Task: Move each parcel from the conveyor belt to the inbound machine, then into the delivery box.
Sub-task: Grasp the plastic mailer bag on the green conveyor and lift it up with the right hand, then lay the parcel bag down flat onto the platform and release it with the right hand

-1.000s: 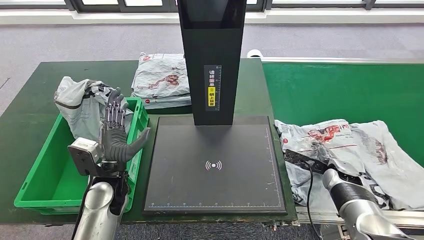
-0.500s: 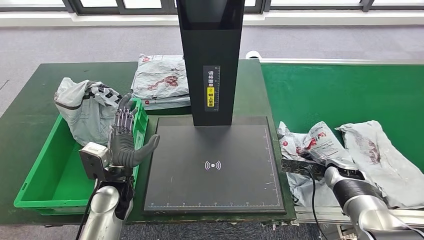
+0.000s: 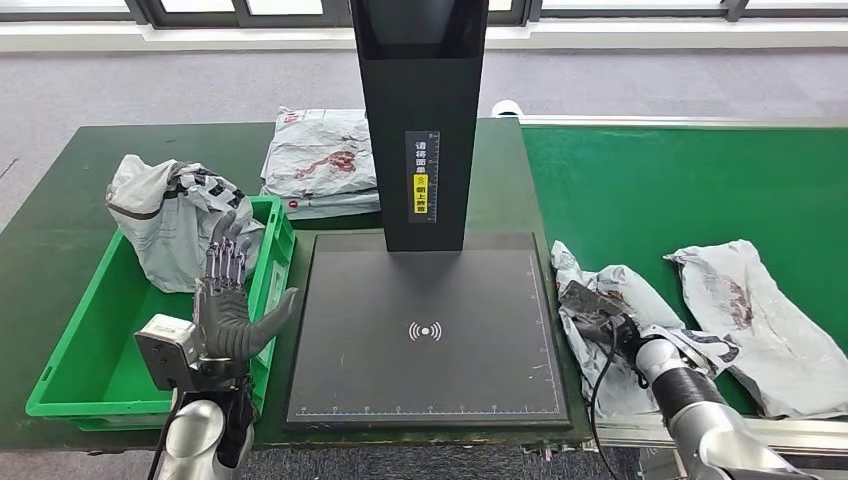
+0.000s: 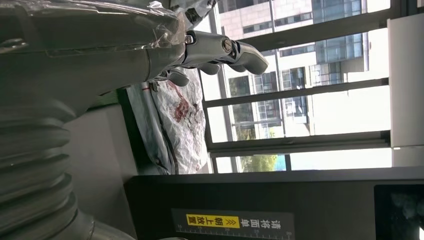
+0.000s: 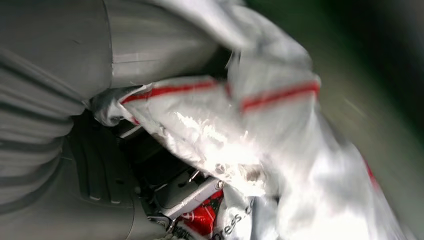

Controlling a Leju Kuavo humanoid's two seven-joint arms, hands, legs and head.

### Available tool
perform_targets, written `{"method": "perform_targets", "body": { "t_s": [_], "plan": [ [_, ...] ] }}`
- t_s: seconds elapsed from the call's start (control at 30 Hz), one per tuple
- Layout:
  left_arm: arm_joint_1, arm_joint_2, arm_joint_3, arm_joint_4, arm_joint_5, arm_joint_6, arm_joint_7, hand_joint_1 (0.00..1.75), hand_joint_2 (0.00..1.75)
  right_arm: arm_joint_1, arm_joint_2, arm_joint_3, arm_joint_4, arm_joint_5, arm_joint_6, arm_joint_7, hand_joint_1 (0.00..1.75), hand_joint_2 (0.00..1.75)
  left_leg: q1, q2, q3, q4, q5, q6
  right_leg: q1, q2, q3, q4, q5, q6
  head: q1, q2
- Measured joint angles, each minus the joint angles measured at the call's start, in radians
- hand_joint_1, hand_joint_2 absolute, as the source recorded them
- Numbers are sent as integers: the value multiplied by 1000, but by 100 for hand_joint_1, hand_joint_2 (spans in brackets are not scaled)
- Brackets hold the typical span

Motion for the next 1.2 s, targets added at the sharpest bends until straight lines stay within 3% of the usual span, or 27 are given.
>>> {"method": "perform_targets", "body": {
  "t_s": [0.2, 0.3, 0.57, 0.87, 1.0, 1.2],
  "plan": [
    [17, -9, 14, -12, -6, 13, -6, 0, 175, -1, 29, -122, -33, -111, 37, -28, 175, 175, 0, -1, -2, 0, 0, 0, 0, -1, -1, 0, 0, 0, 0, 0],
    [22, -13, 18, -15, -11, 28, -8, 0, 175, 0, 44, -161, -69, -235, 58, -30, 175, 175, 0, -2, -2, 0, 0, 0, 0, -1, -2, 0, 0, 0, 0, 0],
    [33, -25, 31, -14, -18, 56, -12, 0, 175, 49, 62, -182, -283, -539, 114, 0, 175, 175, 0, -3, -3, 0, 0, 0, -1, -3, -2, 0, 0, 0, 0, 0],
    [44, -31, 40, -13, -29, 60, -15, 0, 175, 111, 63, -182, -463, -665, 116, -18, 175, 175, 0, -3, -3, 0, 0, 0, -1, -4, -2, 0, 0, 0, 0, 0],
    [46, -36, 41, -8, -40, 51, -20, 0, 175, 150, 71, -177, -584, -688, 108, 17, 175, 175, 0, -4, -4, 0, 0, 0, -1, -4, -2, 0, 0, 0, 0, 0],
    [26, -49, 40, 21, -48, 37, -21, 0, 175, 123, 111, -67, -649, -653, 90, 53, 175, 175, 0, -1, -3, 0, 1, 0, -1, -1, -3, 0, 0, 0, 0, 0]
  ]
}}
